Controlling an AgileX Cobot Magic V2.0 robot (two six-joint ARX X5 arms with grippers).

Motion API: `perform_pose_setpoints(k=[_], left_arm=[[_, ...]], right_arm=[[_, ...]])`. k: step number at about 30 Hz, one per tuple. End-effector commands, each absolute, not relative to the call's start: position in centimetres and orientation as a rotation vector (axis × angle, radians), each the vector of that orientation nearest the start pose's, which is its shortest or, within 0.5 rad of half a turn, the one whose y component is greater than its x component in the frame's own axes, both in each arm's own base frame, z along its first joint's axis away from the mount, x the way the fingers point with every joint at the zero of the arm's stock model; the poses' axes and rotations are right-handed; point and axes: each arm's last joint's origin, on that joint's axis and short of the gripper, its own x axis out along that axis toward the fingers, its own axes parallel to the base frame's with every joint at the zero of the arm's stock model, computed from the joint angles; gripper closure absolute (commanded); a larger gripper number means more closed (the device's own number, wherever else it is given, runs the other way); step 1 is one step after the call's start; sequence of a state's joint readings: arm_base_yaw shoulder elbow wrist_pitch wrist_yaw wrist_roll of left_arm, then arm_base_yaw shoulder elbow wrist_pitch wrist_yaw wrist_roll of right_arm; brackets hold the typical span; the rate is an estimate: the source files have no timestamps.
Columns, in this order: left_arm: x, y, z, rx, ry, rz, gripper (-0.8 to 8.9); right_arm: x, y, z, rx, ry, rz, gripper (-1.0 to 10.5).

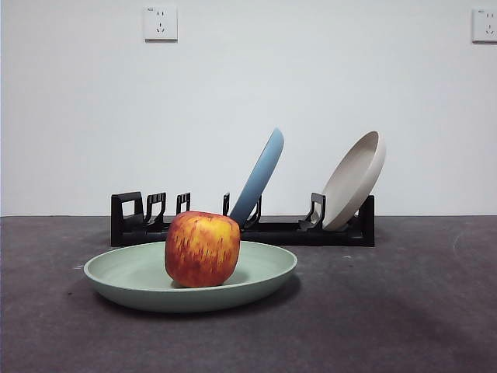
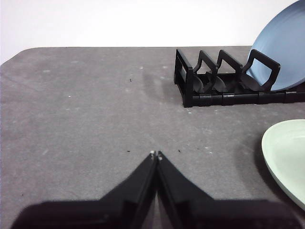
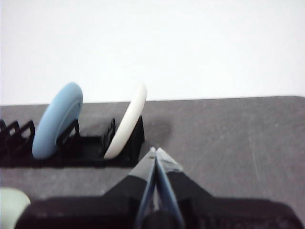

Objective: Take the green plate from the plate rack,put the plate on the table,take the apple from the table,put the apple in the plate

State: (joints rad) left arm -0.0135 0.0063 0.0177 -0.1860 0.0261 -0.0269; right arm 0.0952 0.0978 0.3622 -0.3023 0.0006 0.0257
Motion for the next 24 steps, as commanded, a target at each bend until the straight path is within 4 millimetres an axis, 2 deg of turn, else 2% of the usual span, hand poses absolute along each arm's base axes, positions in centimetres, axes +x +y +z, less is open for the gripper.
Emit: perform_pose_setpoints(k=[1,10,24], left_arm=[[9.6,-0.2,14.7,-0.027,0.184,-0.036,8.16],[9.6,-0.2,14.7,-0.027,0.184,-0.036,8.16],[9.6,-0.2,14.7,-0.027,0.184,-0.036,8.16]], right_arm=[[7.9,0.7,22.7,0.003,0.047,0.093,9.5],[8.9,0.8,18.3,0.001,0.067,0.093,9.5],[9.6,0.9,15.2,-0.004,0.135,0.093,9.5]])
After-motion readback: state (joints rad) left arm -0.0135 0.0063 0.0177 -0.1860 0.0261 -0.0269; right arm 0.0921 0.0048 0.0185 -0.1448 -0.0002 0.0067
